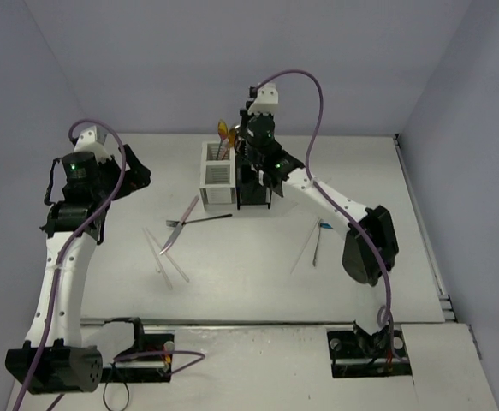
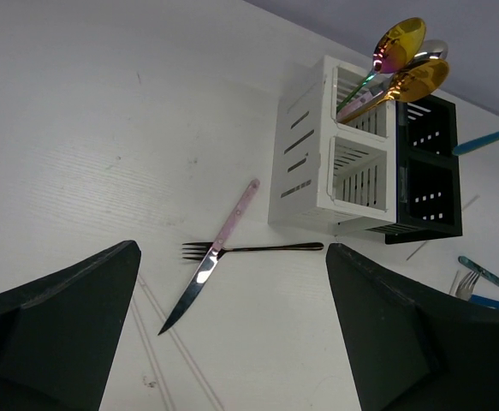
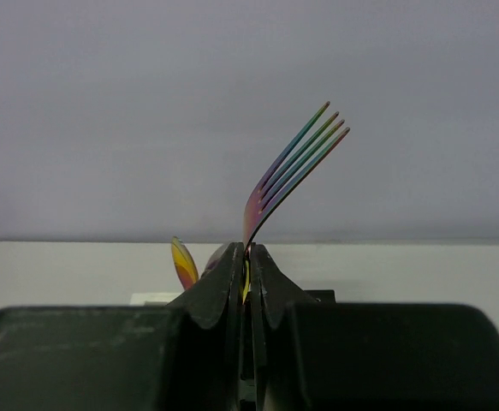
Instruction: Sort the eating utensils into containers
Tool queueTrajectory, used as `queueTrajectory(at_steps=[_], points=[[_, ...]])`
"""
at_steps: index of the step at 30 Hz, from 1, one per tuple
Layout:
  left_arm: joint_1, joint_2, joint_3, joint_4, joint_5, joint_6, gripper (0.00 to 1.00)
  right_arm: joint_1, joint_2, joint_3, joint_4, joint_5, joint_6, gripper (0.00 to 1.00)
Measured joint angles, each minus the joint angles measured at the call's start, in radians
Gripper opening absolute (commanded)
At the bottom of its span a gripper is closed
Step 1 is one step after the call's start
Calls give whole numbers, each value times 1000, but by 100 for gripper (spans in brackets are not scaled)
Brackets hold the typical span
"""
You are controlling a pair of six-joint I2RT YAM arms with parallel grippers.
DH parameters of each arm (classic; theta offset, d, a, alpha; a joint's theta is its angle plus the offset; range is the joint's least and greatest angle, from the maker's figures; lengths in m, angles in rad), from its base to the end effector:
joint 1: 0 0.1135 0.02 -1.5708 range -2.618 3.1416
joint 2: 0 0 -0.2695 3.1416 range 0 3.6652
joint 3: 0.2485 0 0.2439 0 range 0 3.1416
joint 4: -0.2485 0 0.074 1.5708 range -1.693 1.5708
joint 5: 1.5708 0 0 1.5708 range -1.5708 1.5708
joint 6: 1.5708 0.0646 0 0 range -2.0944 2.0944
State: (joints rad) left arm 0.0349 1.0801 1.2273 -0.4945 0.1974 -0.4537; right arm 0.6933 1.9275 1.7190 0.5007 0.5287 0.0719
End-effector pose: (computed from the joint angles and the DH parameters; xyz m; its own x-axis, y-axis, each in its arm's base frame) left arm 0.2475 -0.0040 0.3985 -0.3715 -0.4430 -0.8159 -0.0142 0.8814 -0.4721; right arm 0.3916 0.2830 0.4132 0.2080 0.2535 -0.9447 -0.1957 0.9571 0.2137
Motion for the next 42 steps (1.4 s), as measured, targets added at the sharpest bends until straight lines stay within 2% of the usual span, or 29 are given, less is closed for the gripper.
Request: queueTrajectory(at_steps=[9,27,36,38,42], points=[[3,-3,-43,49,-20,46,90,-36,175,41,65,48,-35,0],[6,14,-134,104,-19,83,90,-138,183,17,148,57,-92,0],[6,26,-169,121,-17,88,90,-144,250,19,164,-12,-51,4],[6,30,-186,129,-11,95,90,-144,266,19,162,-29,-34,9],[7,54,-205,147,14,126,90,-144,296,22,159,-58,-13,32]])
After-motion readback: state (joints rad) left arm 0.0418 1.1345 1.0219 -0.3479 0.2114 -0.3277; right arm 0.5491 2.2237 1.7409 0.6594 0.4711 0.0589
